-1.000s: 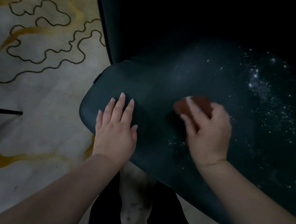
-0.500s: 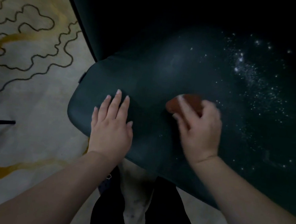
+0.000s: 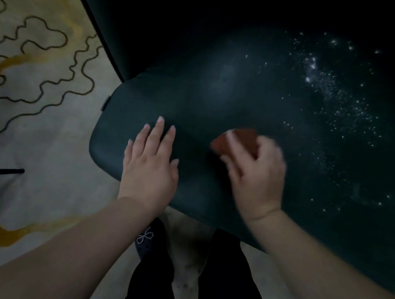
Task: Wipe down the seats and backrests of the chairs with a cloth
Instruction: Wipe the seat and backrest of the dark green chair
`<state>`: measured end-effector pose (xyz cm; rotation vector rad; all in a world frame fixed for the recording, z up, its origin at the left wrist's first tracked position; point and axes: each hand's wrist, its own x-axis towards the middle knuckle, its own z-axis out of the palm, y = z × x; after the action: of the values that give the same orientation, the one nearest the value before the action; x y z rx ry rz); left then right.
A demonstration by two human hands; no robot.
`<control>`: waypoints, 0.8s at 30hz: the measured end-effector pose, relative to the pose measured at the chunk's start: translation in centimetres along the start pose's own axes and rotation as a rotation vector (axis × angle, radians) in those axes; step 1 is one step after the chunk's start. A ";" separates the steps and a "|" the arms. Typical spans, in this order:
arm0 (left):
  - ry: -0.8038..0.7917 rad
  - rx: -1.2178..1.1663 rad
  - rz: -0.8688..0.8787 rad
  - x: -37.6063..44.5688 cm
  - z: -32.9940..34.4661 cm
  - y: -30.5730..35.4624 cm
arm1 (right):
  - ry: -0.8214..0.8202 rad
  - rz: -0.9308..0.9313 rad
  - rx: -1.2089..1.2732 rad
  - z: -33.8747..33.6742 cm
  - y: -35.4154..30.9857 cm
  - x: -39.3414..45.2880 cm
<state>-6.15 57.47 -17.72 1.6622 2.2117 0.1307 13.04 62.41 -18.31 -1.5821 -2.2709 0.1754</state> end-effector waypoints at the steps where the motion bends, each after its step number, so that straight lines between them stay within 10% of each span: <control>1: -0.007 -0.003 0.009 -0.1 0.0 0.2 | -0.029 -0.069 0.023 0.3 -1.2 -1.3; 18: -0.088 -0.009 0.135 -0.2 0.0 3.1 | -0.137 -0.217 -0.058 -1.4 2.6 -4.4; 24: -0.083 -0.042 0.104 1.0 -0.2 4.0 | -0.017 0.145 -0.094 -2.2 6.7 0.1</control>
<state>-2.81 59.68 -16.62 1.7277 2.0496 0.1326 19.74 64.74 -18.29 -1.8016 -2.2065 0.1214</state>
